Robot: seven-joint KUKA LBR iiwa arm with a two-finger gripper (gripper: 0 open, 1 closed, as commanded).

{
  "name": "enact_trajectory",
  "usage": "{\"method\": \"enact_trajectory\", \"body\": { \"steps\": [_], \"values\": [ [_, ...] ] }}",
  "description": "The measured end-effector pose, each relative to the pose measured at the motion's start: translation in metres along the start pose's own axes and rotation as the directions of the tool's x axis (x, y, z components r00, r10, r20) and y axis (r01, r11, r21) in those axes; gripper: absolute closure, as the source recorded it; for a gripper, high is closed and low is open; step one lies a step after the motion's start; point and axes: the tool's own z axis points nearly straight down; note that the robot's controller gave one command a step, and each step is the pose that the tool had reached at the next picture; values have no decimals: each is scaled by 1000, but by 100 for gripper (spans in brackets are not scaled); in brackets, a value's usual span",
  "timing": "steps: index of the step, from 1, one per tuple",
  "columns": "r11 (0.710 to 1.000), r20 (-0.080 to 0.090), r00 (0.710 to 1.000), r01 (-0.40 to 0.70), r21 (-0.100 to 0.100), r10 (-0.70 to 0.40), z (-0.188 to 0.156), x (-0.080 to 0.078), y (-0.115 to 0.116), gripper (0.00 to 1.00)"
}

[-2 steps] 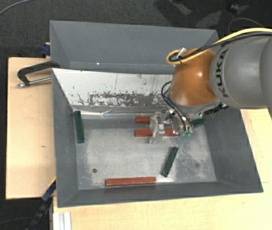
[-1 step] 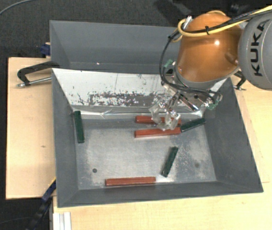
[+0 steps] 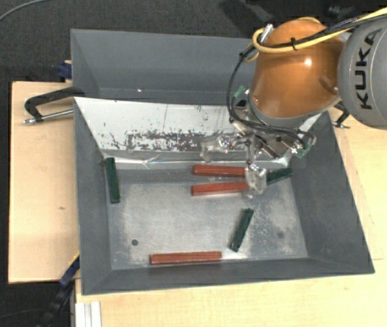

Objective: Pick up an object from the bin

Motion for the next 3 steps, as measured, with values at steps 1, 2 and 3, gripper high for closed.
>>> {"method": "enact_trajectory", "body": {
  "steps": [1,2,3],
  "values": [
    [967,-11,967,-255,-3,255,122,28,-34,0],
    [967,-6,967,-254,-1,254,119,26,-34,100],
    [974,7,974,-229,6,229,-29,23,-15,100]
  ]
}}
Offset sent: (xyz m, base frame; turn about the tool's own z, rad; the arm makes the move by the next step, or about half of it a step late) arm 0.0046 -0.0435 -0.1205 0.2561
